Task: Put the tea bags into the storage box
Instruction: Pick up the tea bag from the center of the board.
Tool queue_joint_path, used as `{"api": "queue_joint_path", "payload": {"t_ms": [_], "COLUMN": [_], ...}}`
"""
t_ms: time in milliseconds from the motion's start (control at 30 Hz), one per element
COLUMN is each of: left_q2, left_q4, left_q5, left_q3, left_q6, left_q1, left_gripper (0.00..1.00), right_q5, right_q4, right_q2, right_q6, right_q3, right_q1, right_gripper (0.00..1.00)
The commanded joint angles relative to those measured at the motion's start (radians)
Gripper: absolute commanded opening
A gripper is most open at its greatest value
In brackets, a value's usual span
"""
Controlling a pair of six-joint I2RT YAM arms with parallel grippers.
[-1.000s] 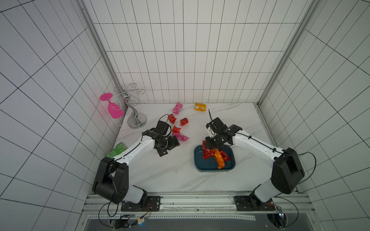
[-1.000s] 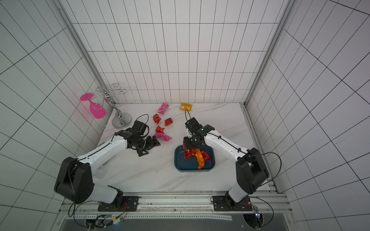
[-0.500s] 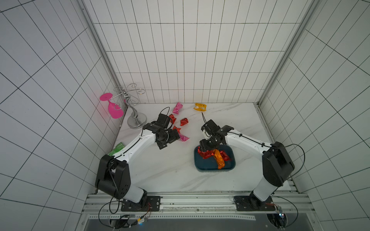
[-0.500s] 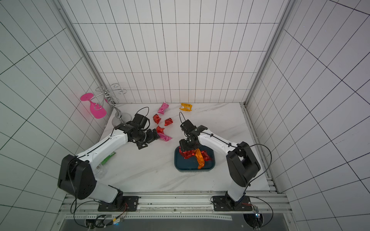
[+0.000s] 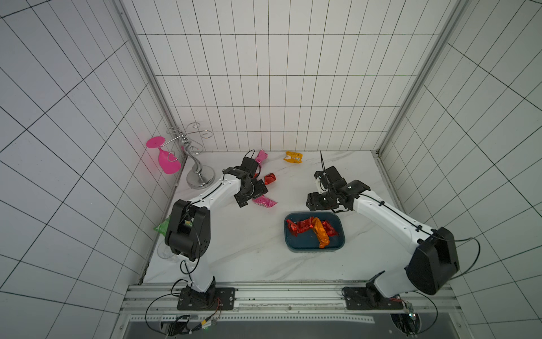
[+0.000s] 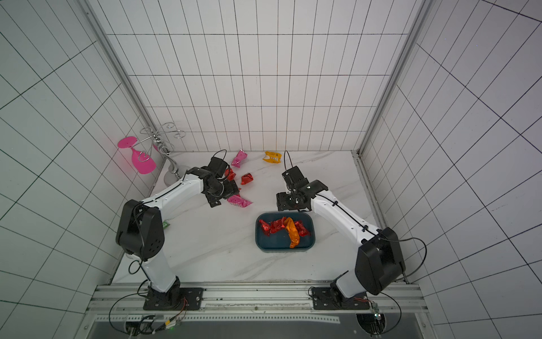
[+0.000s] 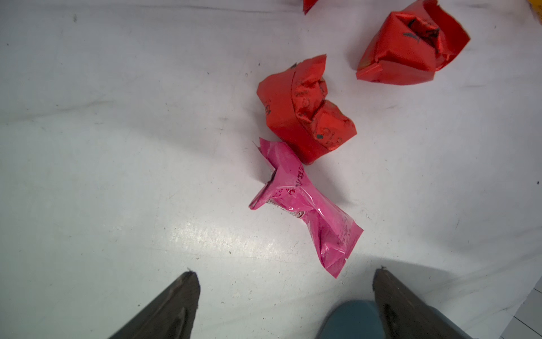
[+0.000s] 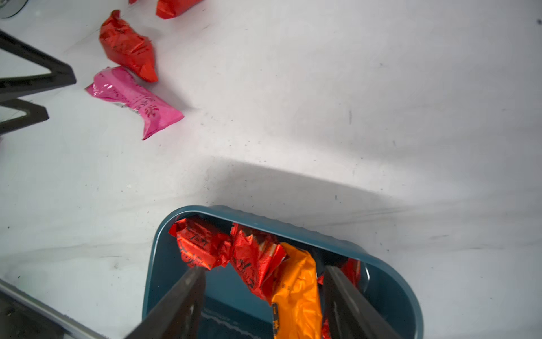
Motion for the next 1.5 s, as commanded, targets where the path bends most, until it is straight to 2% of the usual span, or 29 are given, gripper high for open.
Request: {"api": "queue_joint_path", "payload": {"t_ms": [0, 267, 433, 567, 667, 800, 867, 900, 1267, 1467], "left_q2": [0.058, 0.147, 0.225, 0.276, 0.306, 0.316, 0.312, 0.308, 0.139, 0.004], "left_q4": [0.040, 0.068, 0.074, 0.074, 0.084, 0.101, 0.103, 0.098, 0.064, 0.028], "left_q5": [-0.020, -0.040, 0.040, 0.046, 0.067, 0.098, 0.111, 0.114, 0.074, 0.062], "left_q3": [0.039, 0.081, 0.114, 0.131, 0.150, 0.159, 0.157, 0.154, 0.106, 0.078], "left_q6": [-0.052, -0.054, -0.068, -0.092, -0.086, -0.066, -0.049, -0.044, 0.051, 0.145], "left_q1": [0.000, -0.005, -0.009, -0.013, -0.013, -0.011, -0.011, -0.013, -0.021, -0.070], "left_gripper": [0.88, 0.88, 0.87, 0.86, 0.73, 0.49, 0.39, 0.38, 0.37, 0.37], "right_q5": [0.006, 0.038, 0.063, 0.069, 0.078, 0.081, 0.075, 0.073, 0.041, 0.049], "right_q4": [-0.047, -0.051, -0.042, -0.043, -0.043, -0.047, -0.059, -0.062, -0.063, -0.062], "right_q2": [-0.031, -0.059, -0.071, -0.088, -0.111, -0.109, -0.095, -0.092, -0.092, -0.115], "right_q6": [-0.002, 0.014, 0.031, 0.049, 0.049, 0.029, 0.019, 0.014, 0.012, -0.002], "right_q3": [-0.013, -0.010, -0.037, -0.052, -0.063, -0.056, -0.043, -0.039, -0.060, -0.069], "right_q1": [-0.042, -0.083, -0.086, -0.092, -0.097, -0.115, -0.120, -0.121, -0.134, -0.136], "right_gripper": [0.68, 0.68, 0.68, 0.68, 0.68, 0.68, 0.68, 0.68, 0.68, 0.68]}}
